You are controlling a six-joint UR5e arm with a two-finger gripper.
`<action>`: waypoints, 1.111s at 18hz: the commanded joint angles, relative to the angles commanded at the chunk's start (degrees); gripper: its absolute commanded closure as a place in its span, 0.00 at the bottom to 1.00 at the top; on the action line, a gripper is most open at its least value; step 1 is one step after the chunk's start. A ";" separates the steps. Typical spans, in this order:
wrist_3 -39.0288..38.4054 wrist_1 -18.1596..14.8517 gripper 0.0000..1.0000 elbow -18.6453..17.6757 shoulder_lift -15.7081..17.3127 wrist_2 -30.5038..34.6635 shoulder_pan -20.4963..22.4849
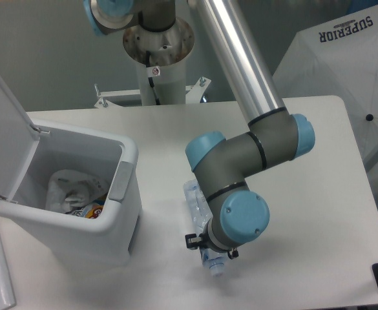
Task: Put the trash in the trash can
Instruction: 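Close the gripper on the bottle and lift it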
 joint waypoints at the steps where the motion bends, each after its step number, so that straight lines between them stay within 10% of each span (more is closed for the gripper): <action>1: 0.00 1.49 0.49 0.09 0.96 -1.05 0.09; 12: -0.62 18.28 0.50 0.09 9.67 -21.61 3.08; 20: -0.62 21.72 0.53 0.09 16.43 -33.92 3.16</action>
